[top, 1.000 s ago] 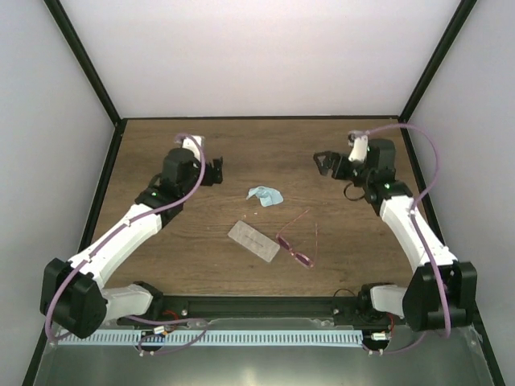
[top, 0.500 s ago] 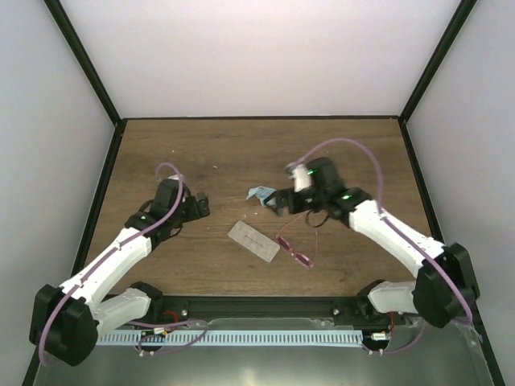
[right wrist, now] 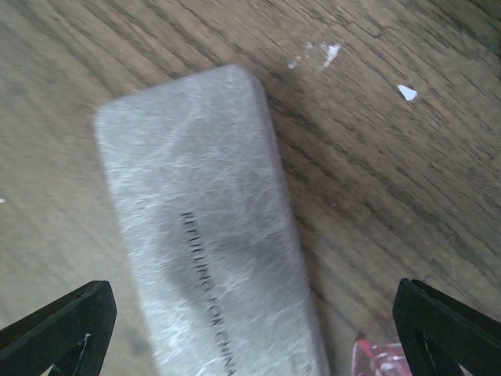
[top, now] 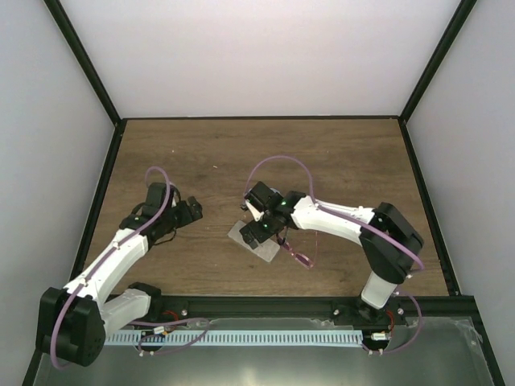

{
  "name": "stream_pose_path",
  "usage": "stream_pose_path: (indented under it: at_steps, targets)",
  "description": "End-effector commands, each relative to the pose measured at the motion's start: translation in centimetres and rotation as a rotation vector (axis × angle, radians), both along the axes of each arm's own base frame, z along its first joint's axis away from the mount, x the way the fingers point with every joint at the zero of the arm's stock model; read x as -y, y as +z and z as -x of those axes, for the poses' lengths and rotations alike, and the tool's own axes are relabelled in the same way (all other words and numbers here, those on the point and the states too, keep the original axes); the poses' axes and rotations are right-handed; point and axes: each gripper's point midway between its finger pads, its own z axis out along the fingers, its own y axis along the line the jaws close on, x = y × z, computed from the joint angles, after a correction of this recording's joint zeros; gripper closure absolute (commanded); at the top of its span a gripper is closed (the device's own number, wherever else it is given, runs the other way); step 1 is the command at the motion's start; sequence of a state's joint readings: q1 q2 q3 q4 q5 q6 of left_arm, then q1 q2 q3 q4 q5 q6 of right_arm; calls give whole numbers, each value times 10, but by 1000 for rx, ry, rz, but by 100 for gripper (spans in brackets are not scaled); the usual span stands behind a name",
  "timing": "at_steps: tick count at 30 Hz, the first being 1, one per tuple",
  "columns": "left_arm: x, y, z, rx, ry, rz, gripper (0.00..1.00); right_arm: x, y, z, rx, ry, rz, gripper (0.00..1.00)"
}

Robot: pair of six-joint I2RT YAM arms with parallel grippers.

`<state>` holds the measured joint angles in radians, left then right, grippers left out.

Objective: Organize the sunglasses
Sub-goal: Move the sunglasses case at the center of the board.

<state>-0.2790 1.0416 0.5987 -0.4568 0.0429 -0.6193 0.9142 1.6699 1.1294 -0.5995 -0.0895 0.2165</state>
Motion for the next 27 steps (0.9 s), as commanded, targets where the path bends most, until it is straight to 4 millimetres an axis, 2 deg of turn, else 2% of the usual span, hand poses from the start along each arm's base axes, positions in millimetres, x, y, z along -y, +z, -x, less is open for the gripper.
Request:
stream_pose_path:
  at_steps: [1,7,15,18,20,23,27]
  targets:
    - [-1,18,-2,-9,29,18,0,-3,-3,-11,55,58,62,0]
    - [-12,24,11,-16,88,10,0,-13,-4,-6,45,111,17,0]
    - [-8,19,16,-8,58,26,0,-27,-5,15,-9,124,-43,0]
    - [-7,10,18,-26,23,6,0,-25,-10,13,-12,94,-37,0]
    - [-7,6,20,-37,15,-3,0,-17,-24,8,-1,71,28,0]
    - [-3,9,21,-15,9,30,0,-8,-33,-2,42,42,83,0]
    - [-3,12,21,-20,13,37,0,-13,-38,-9,49,49,111,2]
